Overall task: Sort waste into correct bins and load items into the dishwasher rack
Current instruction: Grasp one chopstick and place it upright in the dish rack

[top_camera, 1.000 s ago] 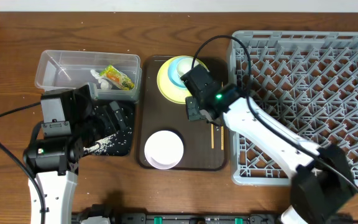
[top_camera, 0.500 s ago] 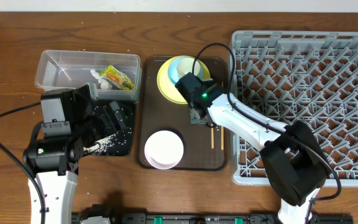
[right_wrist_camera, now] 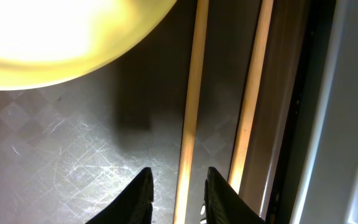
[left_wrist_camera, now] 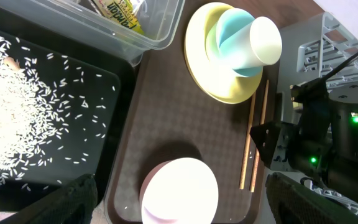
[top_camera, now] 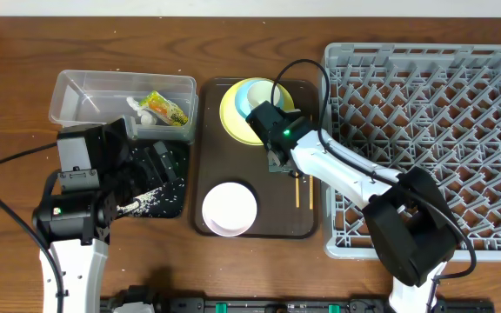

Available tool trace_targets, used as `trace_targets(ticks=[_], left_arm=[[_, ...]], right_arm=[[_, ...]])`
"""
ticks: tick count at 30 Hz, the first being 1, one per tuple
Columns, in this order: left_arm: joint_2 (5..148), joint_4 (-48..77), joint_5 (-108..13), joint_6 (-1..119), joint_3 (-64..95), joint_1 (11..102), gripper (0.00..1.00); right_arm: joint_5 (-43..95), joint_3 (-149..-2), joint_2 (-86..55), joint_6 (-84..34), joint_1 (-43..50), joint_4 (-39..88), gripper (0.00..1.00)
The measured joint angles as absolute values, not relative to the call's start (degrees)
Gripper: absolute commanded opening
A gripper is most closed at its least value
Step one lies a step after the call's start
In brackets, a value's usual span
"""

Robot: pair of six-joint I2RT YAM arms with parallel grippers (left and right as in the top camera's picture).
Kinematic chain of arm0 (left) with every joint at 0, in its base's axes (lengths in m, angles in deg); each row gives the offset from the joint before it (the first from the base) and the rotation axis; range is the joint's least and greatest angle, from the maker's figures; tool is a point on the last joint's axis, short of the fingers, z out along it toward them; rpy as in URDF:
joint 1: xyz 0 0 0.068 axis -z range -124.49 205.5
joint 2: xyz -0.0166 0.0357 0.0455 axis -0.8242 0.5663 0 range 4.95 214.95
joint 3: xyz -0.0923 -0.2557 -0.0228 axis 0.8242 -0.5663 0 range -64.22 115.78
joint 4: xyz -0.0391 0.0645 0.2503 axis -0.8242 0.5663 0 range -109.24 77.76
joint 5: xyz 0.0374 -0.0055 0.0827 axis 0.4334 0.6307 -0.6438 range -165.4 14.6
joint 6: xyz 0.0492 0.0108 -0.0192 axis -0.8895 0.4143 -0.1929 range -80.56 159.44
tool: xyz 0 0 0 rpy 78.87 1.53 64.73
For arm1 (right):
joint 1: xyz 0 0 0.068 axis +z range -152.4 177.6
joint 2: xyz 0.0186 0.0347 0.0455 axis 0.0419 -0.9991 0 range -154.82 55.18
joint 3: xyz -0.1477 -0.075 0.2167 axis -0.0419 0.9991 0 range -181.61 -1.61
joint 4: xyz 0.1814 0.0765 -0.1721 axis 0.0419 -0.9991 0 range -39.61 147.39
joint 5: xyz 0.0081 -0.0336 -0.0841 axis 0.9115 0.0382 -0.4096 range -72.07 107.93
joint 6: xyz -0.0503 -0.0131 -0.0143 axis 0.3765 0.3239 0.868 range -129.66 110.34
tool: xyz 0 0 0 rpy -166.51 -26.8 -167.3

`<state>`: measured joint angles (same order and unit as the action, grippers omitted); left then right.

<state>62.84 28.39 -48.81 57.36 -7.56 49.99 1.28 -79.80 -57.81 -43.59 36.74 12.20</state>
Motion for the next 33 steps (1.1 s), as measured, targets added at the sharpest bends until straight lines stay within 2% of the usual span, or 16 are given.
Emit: trace_targets(ticks=[15,28,33], left_arm=[[62.8,28.4,-48.8,57.4,-7.6,50.0,0.89],[62.8,28.4,-48.8,57.4,-7.6,50.0,0.89],[62.9,28.4,-48.8,57.4,-7.6,50.0,0.89]], right_arm=[[0.9,-76.9,-57.8,-43.6,36.7,17.2,0.29],[-1.7,-71.6,-57.8,-43.8,34.8,24.5,0.34],[-1.6,-69.8,-57.7,-43.8,34.8,29.9,0.26]])
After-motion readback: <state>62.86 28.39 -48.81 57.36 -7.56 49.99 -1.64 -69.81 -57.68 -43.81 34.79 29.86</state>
